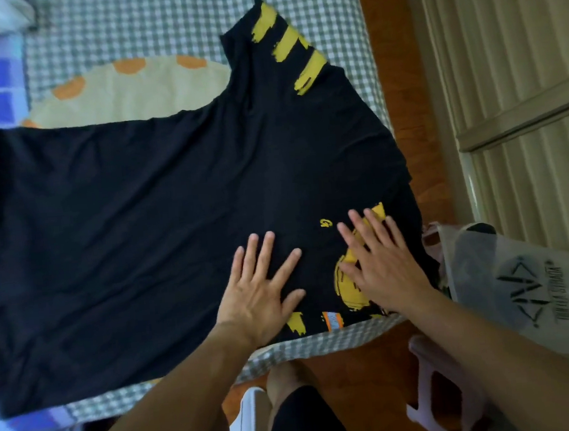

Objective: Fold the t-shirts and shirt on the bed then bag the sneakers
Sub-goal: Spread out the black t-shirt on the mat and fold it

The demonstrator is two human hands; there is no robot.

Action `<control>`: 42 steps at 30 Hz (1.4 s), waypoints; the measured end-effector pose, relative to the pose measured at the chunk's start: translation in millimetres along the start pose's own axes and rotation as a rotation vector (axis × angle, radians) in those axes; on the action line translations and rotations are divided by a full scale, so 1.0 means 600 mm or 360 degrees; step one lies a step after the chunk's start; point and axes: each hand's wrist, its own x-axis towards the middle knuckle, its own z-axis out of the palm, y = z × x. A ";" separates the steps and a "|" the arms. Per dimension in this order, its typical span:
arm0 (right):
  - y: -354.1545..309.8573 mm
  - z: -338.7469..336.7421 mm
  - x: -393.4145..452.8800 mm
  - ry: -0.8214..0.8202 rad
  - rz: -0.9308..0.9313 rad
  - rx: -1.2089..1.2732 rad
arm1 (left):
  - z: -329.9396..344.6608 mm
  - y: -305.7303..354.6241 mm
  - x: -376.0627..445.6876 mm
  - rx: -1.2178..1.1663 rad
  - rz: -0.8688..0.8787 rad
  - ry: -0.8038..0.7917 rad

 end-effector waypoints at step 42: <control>-0.331 -0.173 0.238 0.0062 0.0120 0.0011 | -0.096 -0.514 -0.225 -0.0498 -0.1194 0.0906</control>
